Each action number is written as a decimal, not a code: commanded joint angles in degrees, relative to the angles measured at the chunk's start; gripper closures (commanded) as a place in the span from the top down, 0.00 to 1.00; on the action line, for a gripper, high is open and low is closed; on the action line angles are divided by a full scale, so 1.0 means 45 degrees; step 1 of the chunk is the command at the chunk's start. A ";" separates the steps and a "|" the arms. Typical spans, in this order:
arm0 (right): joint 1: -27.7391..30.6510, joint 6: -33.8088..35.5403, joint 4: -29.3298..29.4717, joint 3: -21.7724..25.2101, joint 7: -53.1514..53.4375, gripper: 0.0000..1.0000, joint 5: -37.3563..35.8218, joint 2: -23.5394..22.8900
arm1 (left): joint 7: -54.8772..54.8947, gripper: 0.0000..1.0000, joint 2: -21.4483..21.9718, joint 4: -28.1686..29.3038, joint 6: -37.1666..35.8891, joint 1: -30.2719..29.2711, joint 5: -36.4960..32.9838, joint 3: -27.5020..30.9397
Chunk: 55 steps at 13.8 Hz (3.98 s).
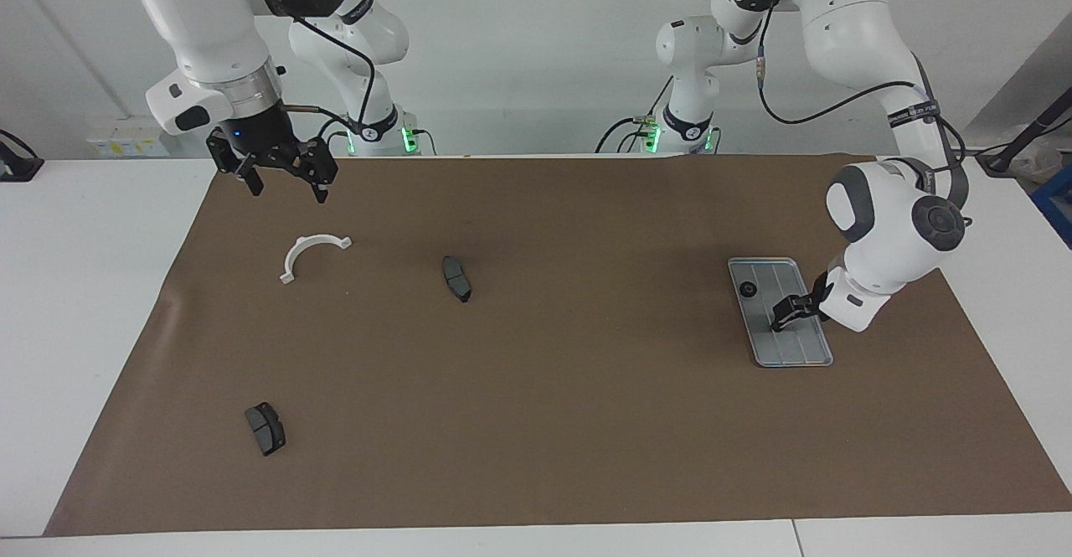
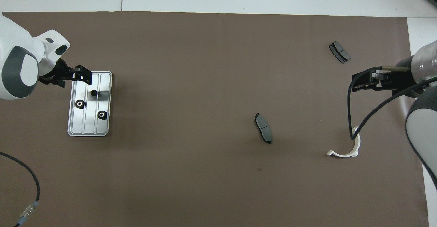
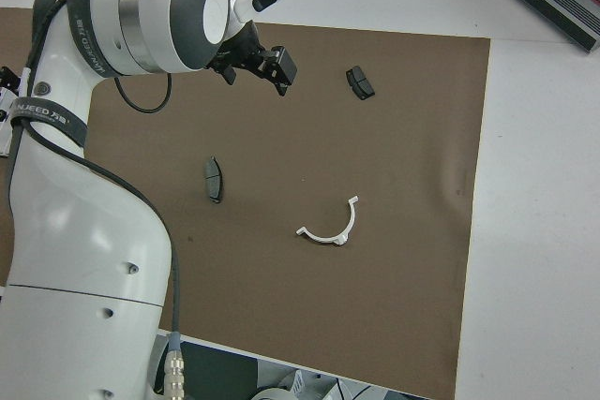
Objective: Place bearing gear from tray to pile
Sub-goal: 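Grasp a black gear in the tray with the left gripper, then carry the gear to the table center and release it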
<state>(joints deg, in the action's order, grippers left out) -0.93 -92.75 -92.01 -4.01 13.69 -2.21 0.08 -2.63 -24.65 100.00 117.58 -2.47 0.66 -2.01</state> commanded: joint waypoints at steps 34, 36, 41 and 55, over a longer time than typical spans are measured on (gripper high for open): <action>0.0227 0.0064 -0.0042 -0.0086 -0.0426 1.00 0.0354 0.0022 | -0.1018 0.08 -0.0147 -0.0795 -0.0403 0.0411 -0.0206 0.0076; 0.0227 0.0064 -0.0042 -0.0086 -0.0426 1.00 0.0354 0.0022 | -0.1269 0.08 -0.0108 -0.1031 -0.0600 0.0547 -0.0147 0.0018; 0.0227 0.0064 -0.0042 -0.0086 -0.0426 1.00 0.0354 0.0022 | -0.5266 0.08 -0.0010 -0.1110 -0.0699 0.2905 -0.0147 -0.0003; 0.0227 0.0064 -0.0042 -0.0086 -0.0426 1.00 0.0354 0.0022 | -1.2267 0.28 -0.0850 -0.1110 0.1977 0.7422 0.1006 -0.0022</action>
<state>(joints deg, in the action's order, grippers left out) -0.93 -92.75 -92.01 -4.01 13.69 -2.21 0.08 -56.74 -27.85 95.61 125.51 29.84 4.17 -3.14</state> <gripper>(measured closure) 0.000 0.762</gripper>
